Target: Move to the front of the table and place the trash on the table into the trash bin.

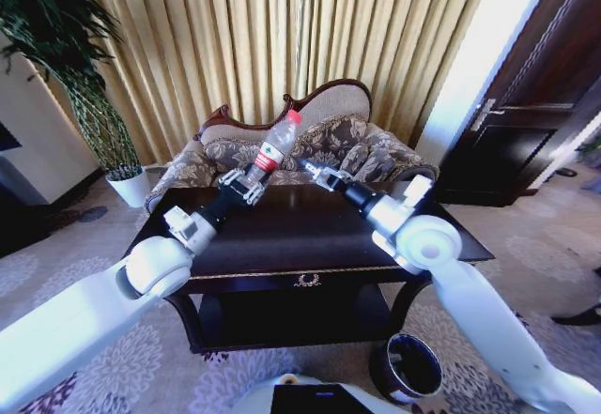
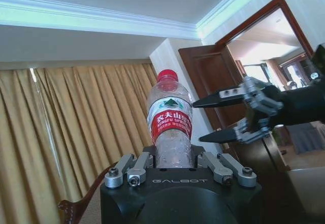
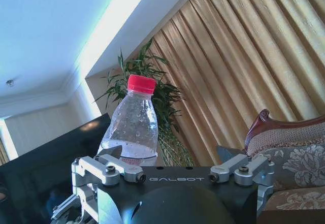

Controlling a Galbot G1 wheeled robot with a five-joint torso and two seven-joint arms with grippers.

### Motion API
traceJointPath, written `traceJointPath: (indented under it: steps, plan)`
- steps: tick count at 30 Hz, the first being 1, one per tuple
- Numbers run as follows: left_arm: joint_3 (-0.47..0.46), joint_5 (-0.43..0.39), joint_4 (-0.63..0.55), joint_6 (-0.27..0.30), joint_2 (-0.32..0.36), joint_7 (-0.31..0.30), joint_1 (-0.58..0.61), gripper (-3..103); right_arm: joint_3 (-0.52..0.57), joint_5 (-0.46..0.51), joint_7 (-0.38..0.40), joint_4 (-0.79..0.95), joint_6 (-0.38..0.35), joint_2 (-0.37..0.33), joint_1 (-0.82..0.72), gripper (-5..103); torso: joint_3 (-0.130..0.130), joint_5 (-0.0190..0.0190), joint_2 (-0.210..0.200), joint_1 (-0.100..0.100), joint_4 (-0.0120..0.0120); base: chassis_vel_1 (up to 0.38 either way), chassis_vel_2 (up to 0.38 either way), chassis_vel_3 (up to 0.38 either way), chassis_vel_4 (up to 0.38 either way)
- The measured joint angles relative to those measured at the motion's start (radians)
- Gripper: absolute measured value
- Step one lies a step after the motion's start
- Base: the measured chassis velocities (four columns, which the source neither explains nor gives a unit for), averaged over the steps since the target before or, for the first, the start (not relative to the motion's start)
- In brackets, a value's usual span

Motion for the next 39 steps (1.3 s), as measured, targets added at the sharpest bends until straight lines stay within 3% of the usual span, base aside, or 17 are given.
traceJointPath:
  steps: [8,16,39]
  plan:
    - [0.020,-0.002,0.012,-0.012,-0.001,0.037,-0.003,32,-0.034,-0.024,-0.003,-0.023,0.006,0.027,0.043,100,0.000,-0.0001,0.000,0.000,0.0000,0.000,0.000,0.000,0.000]
    - [0.002,-0.010,-0.002,-0.011,0.000,0.013,0.013,30,-0.009,-0.065,-0.018,-0.016,0.006,0.027,0.004,100,0.000,0.0002,0.000,0.000,-0.0002,0.000,0.000,0.000,0.000]
    - [0.007,0.006,-0.034,0.002,-0.002,0.020,0.102,30,0.006,-0.091,-0.020,0.024,0.003,0.019,-0.032,100,0.000,0.0002,0.000,0.000,0.0000,0.000,0.000,0.000,0.000]
